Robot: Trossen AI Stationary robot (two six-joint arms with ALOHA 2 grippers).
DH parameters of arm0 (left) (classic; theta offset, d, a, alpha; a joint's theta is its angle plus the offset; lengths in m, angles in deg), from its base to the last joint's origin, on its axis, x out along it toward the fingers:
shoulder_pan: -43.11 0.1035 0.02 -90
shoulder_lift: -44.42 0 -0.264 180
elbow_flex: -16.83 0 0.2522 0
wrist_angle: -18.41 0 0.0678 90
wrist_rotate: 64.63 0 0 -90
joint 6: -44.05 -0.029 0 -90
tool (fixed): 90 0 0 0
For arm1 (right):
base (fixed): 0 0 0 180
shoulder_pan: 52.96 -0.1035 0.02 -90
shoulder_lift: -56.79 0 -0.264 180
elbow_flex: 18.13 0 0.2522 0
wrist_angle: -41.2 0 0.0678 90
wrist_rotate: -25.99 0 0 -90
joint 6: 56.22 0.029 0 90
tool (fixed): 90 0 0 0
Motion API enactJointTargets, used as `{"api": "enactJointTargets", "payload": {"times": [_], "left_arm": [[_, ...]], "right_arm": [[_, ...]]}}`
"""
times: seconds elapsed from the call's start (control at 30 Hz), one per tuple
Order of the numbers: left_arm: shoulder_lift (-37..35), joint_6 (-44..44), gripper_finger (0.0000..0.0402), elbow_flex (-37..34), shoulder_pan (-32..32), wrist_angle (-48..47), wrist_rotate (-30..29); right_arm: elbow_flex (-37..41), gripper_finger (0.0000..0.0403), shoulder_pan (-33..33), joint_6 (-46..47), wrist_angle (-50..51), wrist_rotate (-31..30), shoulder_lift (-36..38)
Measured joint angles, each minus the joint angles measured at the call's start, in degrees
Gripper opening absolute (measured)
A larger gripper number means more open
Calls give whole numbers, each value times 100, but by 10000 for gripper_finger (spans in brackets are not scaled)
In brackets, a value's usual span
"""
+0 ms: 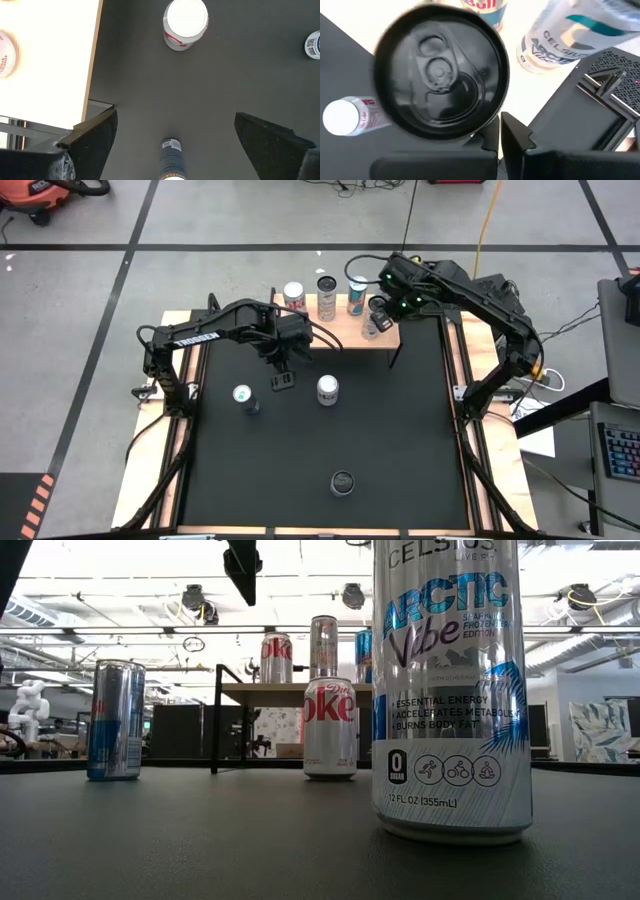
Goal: Place canned beverage on shelf
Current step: Put the white and yellow soda can aligned with the other white and yellow soda can on the shelf
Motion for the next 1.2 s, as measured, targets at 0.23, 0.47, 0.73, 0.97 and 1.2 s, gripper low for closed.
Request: {"api": "enactJointTargets", "payload": {"times": [0.23, 0.47, 0.73, 0.97, 1.2], "left_arm": [[0, 0, 398, 0, -1, 0, 0], [0, -1, 398, 0, 0, 0, 0], [0, -2, 398, 0, 0, 0, 0], [0, -2, 398, 0, 0, 0, 0], [0, -2, 398, 0, 0, 0, 0]], "right_arm": [[0, 0, 0, -129, -75, -20, -340], [0, 0, 0, -147, -57, -355, -252], [0, 0, 0, -104, -480, -614, -197], [0, 0, 13, -138, -719, -608, -213], [0, 0, 0, -143, -1124, -291, -213]]}}
